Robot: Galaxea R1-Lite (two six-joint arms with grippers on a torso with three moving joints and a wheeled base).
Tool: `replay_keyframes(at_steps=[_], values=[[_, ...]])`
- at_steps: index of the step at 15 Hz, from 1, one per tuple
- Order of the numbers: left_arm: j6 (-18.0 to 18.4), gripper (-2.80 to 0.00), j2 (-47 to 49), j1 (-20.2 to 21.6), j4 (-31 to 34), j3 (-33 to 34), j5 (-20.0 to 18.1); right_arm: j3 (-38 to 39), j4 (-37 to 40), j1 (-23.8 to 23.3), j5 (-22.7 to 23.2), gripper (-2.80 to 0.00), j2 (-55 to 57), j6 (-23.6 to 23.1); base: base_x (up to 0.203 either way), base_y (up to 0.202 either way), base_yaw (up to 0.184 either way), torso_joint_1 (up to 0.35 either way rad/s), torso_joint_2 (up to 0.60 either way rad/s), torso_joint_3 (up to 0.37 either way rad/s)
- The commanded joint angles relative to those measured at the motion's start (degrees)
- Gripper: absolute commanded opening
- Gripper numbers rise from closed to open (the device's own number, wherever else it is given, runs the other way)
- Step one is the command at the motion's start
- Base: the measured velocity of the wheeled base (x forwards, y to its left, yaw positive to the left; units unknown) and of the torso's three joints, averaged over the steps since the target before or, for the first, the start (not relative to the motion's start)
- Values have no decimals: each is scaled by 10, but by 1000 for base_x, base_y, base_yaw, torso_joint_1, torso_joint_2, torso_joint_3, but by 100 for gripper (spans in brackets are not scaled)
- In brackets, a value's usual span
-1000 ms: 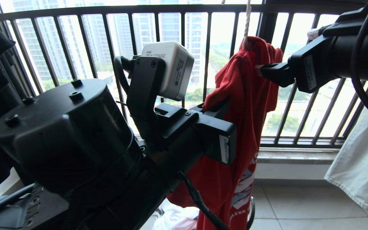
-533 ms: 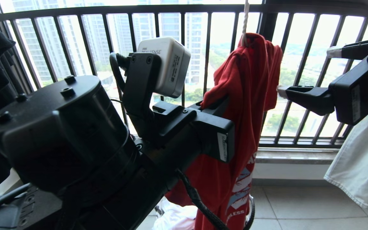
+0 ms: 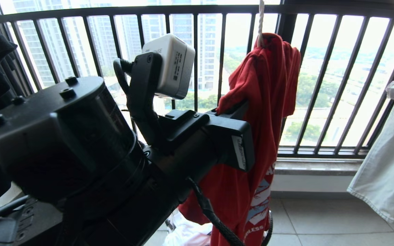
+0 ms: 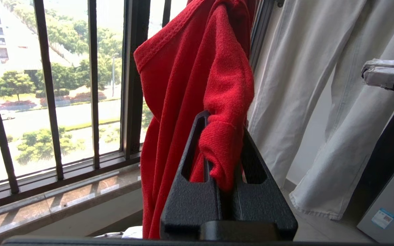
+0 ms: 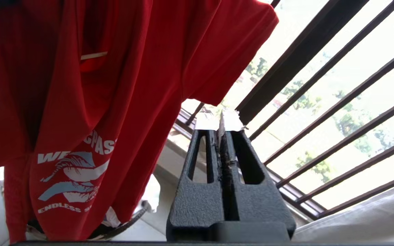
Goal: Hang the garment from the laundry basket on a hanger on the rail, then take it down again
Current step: Hang the clothes rack on the clothesline
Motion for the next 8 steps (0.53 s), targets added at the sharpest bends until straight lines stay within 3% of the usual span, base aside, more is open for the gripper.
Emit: replay_keyframes(at_steps=[1, 6, 8], values=[[-12, -280, -14, 0, -1, 17, -45, -2, 1, -2, 10, -280, -10, 0, 0, 0, 0, 0, 0, 0], [-77, -280, -81, 4, 97, 25, -133, -21, -1, -7, 28, -280, 28, 2, 0, 0, 0, 0, 0, 0], [-86, -280, -105, 29, 149, 24, -177, -29, 0, -6, 30, -280, 32, 1, 0, 0, 0, 0, 0, 0]])
